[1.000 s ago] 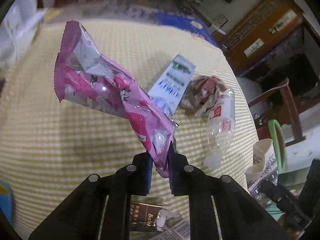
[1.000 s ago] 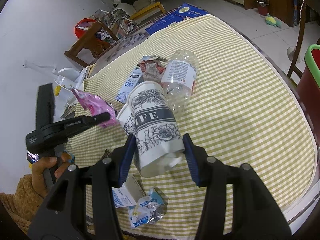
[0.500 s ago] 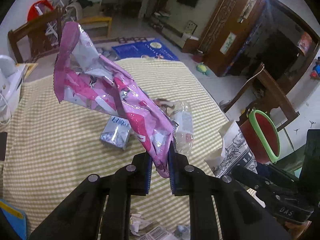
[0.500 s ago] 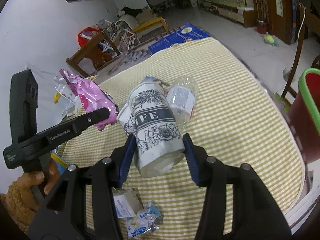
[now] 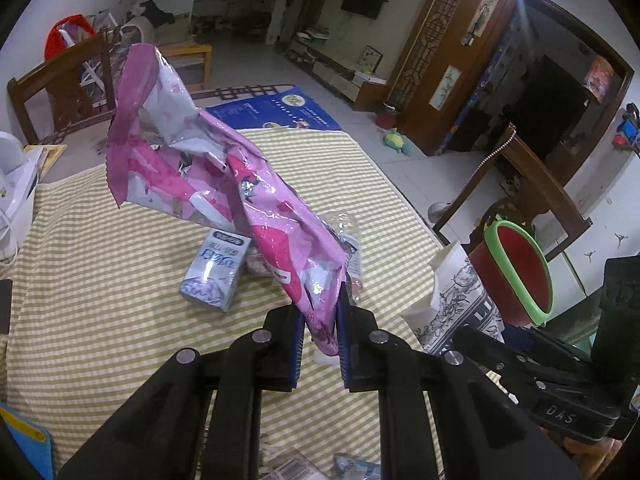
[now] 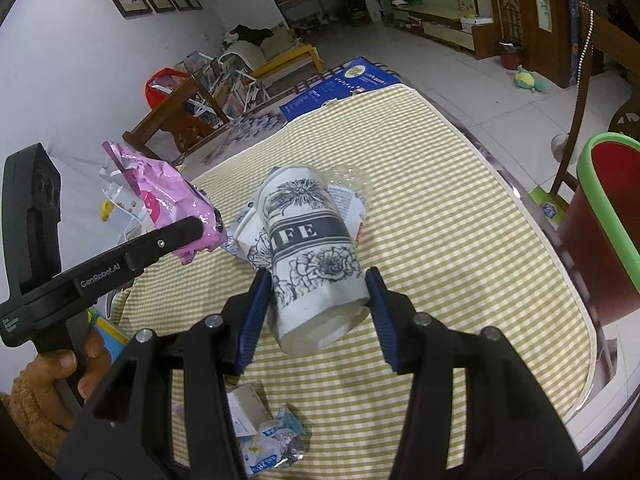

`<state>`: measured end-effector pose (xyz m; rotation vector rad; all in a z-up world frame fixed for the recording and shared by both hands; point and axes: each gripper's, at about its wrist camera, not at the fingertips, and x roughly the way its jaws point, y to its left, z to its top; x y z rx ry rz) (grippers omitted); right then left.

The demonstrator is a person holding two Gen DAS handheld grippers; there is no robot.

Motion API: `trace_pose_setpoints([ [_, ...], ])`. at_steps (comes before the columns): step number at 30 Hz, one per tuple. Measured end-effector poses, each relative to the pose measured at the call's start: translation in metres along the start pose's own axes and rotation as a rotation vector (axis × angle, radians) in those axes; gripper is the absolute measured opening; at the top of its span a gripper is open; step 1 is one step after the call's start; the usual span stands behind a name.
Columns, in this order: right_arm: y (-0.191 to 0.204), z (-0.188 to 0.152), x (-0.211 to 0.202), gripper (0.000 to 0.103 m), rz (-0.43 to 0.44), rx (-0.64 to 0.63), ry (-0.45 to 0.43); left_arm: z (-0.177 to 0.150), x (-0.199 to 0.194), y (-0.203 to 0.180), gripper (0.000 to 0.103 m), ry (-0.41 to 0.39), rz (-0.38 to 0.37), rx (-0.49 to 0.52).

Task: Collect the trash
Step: 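Carry the pink wrapper and white paper cup over the red bucket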

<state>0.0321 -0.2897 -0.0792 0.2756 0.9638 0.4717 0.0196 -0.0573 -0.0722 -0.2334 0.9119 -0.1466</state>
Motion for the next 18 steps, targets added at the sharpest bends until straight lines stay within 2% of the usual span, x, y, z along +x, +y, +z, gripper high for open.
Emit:
trace_pose_setpoints([
  [18,-0.051,0.009,-0.019,0.047,-0.024,0.047,-0.018,0.004,0.014,-0.044,0.012,0.017,-0.016,0.035],
])
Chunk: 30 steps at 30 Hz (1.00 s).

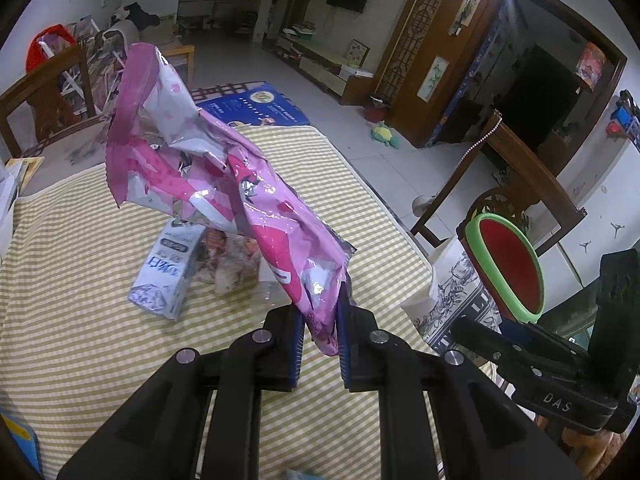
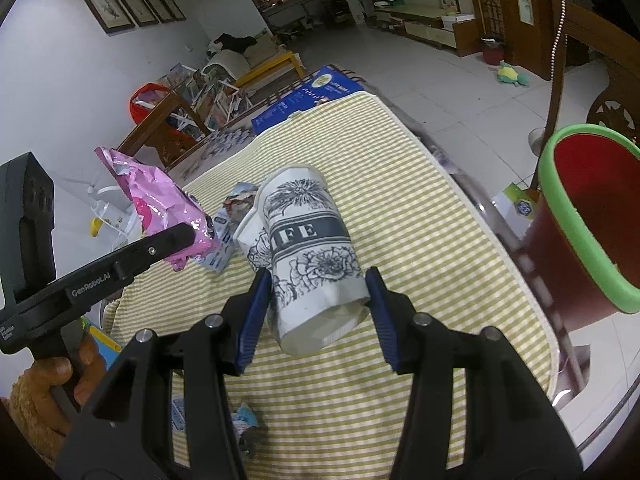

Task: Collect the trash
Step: 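Carry the pink wrapper and white paper cup over the red bucket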

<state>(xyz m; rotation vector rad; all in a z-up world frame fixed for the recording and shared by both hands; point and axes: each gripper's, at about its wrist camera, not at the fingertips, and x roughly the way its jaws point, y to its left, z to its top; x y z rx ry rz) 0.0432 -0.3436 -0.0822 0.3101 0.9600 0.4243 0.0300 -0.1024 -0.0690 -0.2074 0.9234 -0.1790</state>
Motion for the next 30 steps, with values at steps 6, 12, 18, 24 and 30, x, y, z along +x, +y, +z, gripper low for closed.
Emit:
trace_pose_setpoints([
  [6,-0.016,0.010,-0.009,0.047,-0.004,-0.003,-0.018,0.008,0.001,-0.019,0.012,-0.016,-0.003,0.008],
  [12,-0.032,0.018,-0.016,0.047,0.001,0.000,-0.029,0.015,0.006,-0.035,0.012,-0.022,0.002,0.016],
  [18,-0.041,0.025,-0.016,0.047,0.013,0.001,-0.028,0.021,0.010,-0.049,0.012,-0.023,0.014,0.025],
  [24,-0.048,0.029,-0.011,0.047,0.022,-0.003,-0.009,0.021,0.017,-0.052,0.012,-0.007,0.033,0.014],
  [30,-0.055,0.031,-0.006,0.047,0.019,-0.006,0.008,0.019,0.022,-0.053,0.012,-0.001,0.025,-0.004],
])
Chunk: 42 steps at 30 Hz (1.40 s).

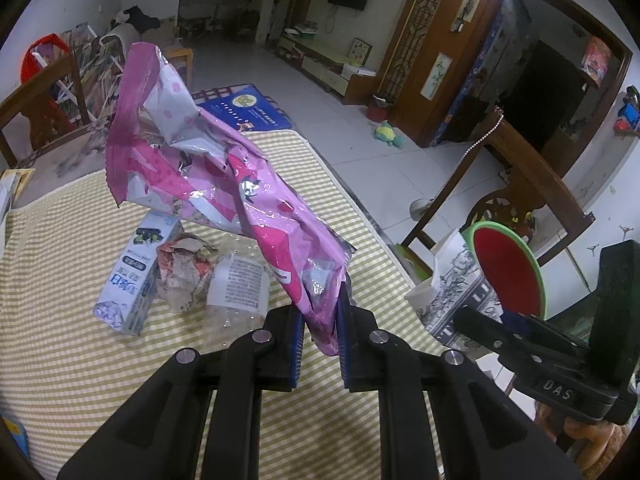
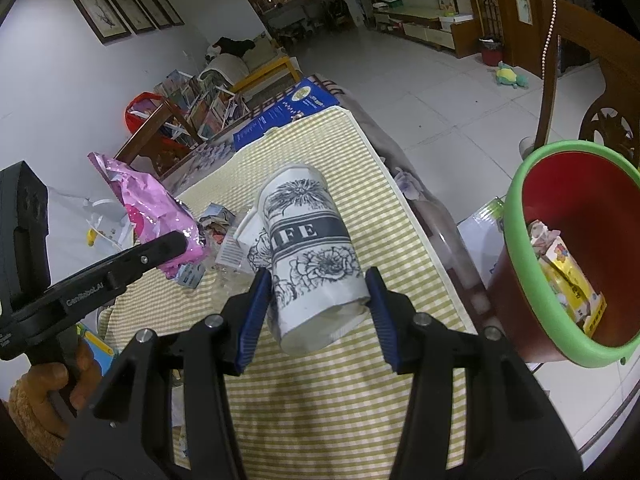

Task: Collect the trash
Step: 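Carry the pink wrapper and white paper cup over the red bucket, then open both tools to drop the wrapper and cup into the bucket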

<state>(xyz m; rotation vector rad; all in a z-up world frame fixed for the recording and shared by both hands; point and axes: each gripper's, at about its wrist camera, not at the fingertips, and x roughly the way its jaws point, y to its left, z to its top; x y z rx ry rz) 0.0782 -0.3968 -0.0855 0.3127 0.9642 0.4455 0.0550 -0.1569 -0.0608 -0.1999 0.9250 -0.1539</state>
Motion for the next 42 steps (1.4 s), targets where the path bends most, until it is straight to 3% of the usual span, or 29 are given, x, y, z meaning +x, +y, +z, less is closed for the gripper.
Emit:
trace_pose_setpoints([
  [8,-0.018,0.005,-0.006,0.047,-0.016,0.004,-0.005,0.003,0.011,-0.020,0.012,0.008,-0.028,0.010],
  [17,-0.065,0.016,-0.035,0.047,-0.081,0.045,-0.075,0.005,0.023,-0.061,0.013,0.023,-0.067,0.064],
  [29,-0.164,0.019,-0.079,0.047,-0.198,0.188,-0.152,0.015,0.071,-0.159,0.015,0.109,-0.203,0.207],
  [42,-0.235,0.019,-0.113,0.047,-0.264,0.297,-0.219,0.010,0.123,-0.269,0.015,0.238,-0.333,0.395],
])
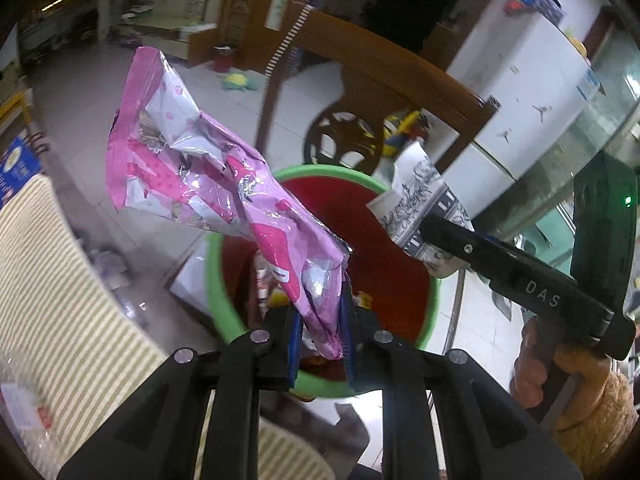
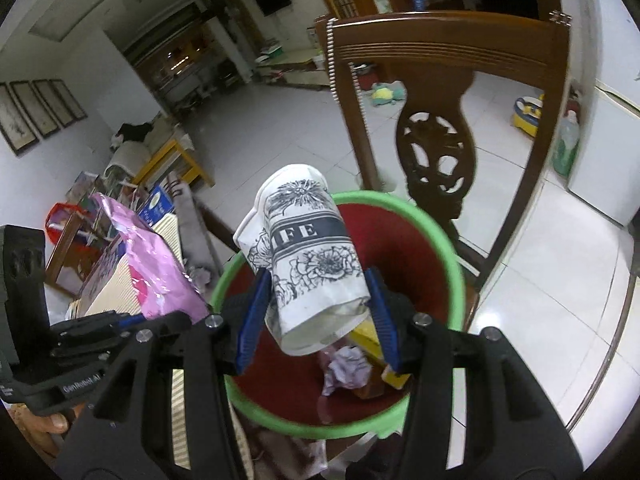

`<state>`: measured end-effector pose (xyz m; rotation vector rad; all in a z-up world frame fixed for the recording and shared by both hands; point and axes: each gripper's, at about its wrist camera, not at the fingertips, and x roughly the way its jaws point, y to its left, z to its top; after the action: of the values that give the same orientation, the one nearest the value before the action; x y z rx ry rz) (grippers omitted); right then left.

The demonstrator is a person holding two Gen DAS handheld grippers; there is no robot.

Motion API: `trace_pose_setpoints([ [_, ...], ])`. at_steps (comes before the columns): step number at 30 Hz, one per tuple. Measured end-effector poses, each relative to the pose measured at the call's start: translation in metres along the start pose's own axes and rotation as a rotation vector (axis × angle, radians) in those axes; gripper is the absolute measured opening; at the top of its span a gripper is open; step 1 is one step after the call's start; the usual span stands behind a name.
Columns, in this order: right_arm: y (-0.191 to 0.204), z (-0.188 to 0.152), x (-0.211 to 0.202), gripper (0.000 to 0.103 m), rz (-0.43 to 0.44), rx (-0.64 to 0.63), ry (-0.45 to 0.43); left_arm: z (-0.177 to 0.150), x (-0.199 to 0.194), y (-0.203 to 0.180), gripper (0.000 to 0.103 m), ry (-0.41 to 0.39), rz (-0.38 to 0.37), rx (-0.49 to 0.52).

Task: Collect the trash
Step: 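Open both tools to drop the wrapper and cup into the bucket, then move both open tools back over the table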

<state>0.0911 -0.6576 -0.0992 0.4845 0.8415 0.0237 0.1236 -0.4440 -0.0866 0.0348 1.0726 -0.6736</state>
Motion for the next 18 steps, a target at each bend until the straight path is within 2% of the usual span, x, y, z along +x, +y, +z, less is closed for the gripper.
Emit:
trace_pose_setpoints([
  [3,-0.008,0.002,0.000,0.047,-0.005,0.013,-0.001,0.003,0.010,-0.006,0.017,0.023,-0.012,0.021],
  [4,-0.009,0.002,0.001,0.047,-0.005,0.014,0.000,0.004,0.013,-0.008,0.025,0.029,-0.010,0.026],
  [5,-0.010,0.003,0.001,0.048,-0.009,0.012,0.002,0.004,0.014,-0.008,0.052,0.029,-0.004,0.026],
  [6,-0.010,0.004,0.001,0.049,-0.019,0.008,-0.001,0.004,0.013,-0.006,0.065,0.019,0.001,0.022],
  [8,-0.011,0.005,-0.002,0.052,-0.024,0.014,-0.017,0.004,0.010,-0.003,0.064,0.009,-0.004,0.017],
  [18,0.009,-0.003,0.004,0.052,-0.014,0.006,-0.005,-0.008,-0.019,0.032,0.064,-0.038,0.037,-0.064],
])
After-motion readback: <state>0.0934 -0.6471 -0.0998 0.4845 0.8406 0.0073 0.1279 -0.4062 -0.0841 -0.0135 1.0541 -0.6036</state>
